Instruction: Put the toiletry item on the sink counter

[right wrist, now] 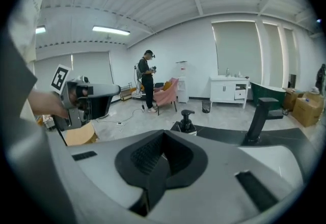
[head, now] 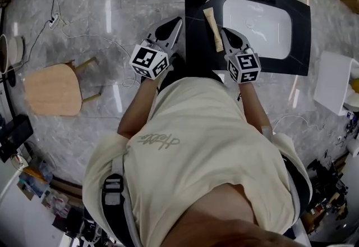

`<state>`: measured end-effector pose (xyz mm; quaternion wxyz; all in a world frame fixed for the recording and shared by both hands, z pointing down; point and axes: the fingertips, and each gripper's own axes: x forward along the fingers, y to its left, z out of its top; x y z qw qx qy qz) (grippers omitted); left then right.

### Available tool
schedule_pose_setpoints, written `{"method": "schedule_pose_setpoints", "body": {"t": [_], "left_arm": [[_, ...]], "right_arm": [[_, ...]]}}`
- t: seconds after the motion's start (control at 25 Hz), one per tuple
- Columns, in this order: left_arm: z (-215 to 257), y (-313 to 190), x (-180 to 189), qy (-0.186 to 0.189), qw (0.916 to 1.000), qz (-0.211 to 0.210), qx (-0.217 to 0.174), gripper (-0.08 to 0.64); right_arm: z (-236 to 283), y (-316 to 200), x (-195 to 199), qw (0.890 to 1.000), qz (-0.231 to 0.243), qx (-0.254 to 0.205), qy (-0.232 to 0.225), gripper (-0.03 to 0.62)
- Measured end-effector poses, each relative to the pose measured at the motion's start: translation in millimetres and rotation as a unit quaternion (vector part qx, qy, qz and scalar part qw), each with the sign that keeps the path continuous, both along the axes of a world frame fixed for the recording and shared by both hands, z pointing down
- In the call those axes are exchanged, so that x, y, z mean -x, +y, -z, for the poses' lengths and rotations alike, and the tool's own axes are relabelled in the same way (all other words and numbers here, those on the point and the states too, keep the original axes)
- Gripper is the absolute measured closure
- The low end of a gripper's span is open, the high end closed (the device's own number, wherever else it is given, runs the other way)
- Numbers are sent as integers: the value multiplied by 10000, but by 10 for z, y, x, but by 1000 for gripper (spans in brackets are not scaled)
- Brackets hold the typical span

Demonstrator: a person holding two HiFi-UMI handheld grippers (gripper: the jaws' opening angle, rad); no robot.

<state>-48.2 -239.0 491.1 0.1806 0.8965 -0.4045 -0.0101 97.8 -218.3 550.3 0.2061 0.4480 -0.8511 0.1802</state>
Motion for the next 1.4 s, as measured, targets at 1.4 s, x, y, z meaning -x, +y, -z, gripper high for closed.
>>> {"method": "schedule_pose_setpoints", "body": {"t": [1.4], "left_arm": [[1736,-39,61,99,9861,103,-1652,557]], "right_arm": [[2215,-161,47,9741,583,-1900,-1081,598]]}}
